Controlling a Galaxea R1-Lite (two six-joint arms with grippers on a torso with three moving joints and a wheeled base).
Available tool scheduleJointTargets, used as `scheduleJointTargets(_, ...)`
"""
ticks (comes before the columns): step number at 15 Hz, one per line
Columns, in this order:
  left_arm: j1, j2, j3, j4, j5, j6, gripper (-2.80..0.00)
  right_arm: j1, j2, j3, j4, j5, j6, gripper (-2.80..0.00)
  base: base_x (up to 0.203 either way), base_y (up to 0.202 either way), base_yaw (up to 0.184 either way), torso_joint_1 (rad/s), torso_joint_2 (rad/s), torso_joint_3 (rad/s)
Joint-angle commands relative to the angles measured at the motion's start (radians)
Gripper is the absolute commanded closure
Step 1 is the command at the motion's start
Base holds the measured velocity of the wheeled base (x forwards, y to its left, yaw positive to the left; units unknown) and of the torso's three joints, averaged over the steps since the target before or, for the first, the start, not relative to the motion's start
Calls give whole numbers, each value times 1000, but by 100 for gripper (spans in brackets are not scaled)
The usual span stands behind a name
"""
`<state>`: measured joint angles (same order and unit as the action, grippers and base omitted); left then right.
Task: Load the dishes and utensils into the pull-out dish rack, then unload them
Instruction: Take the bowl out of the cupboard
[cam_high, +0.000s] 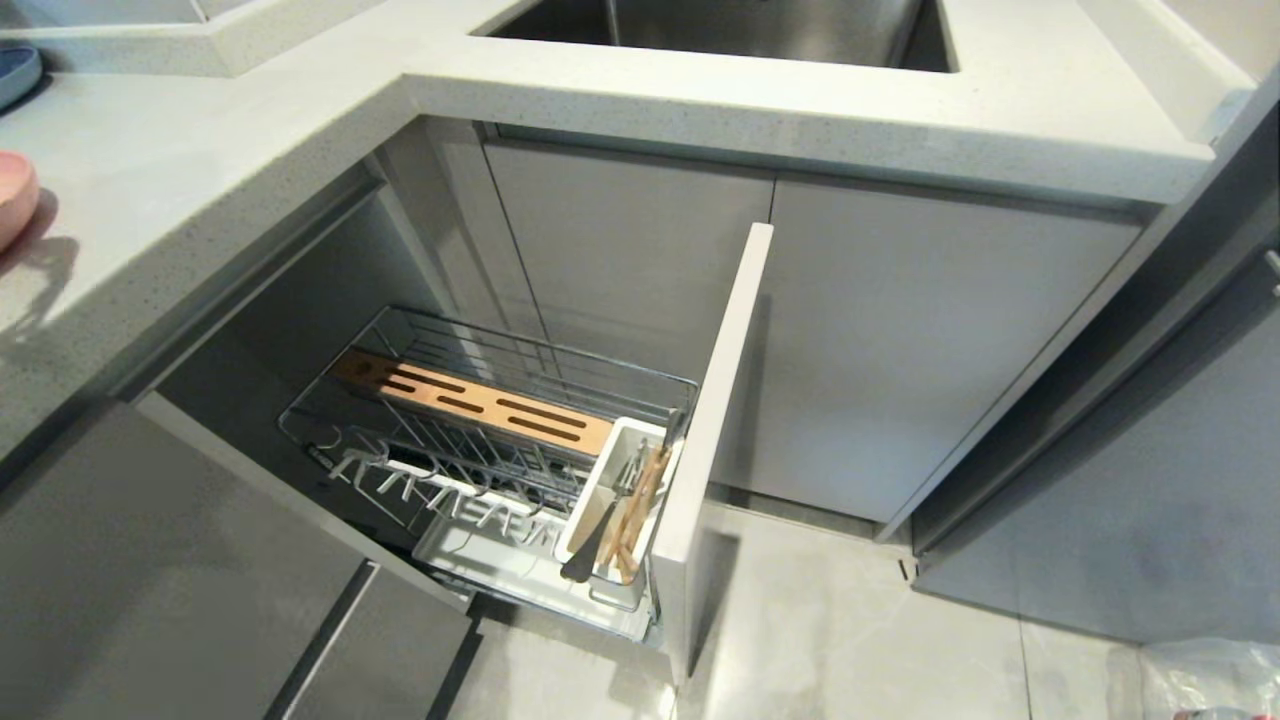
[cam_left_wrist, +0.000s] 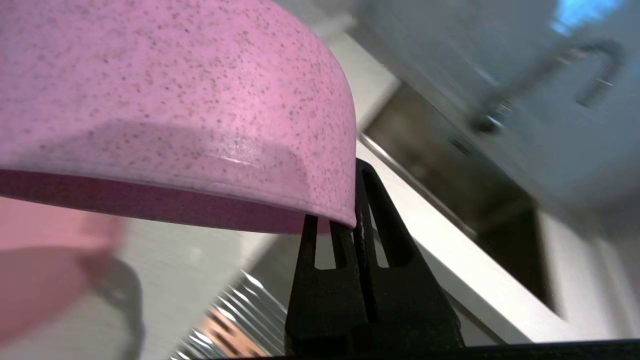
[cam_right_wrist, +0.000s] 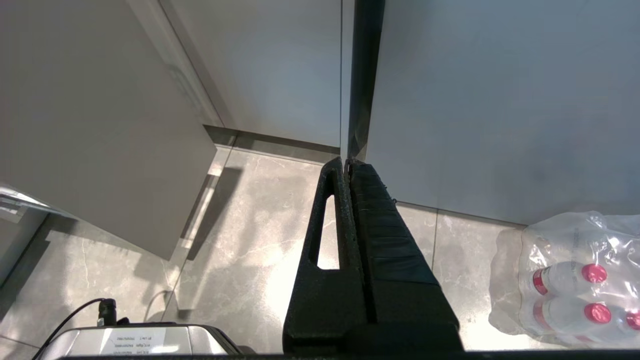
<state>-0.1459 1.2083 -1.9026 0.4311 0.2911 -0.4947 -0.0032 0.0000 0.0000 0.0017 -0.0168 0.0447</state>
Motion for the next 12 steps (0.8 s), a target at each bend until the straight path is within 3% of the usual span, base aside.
scheduleJointTargets(1, 107, 8, 0, -3, 5, 30, 0, 0, 0, 2, 0, 0, 0, 0, 0, 0, 0, 0, 0, 0)
scheduleJointTargets(6, 337, 123, 0, -7, 12, 207, 0, 0, 0, 2, 0, 0, 1, 0, 0, 0, 0, 0, 0, 0)
scheduleJointTargets(9, 395, 180, 0, 25, 8, 300, 0, 0, 0, 2, 0, 0, 0, 0, 0, 0, 0, 0, 0, 0)
scheduleJointTargets(12, 407, 189, -44, 222, -54, 339, 0, 0, 0, 2, 0, 0, 1, 0, 0, 0, 0, 0, 0, 0)
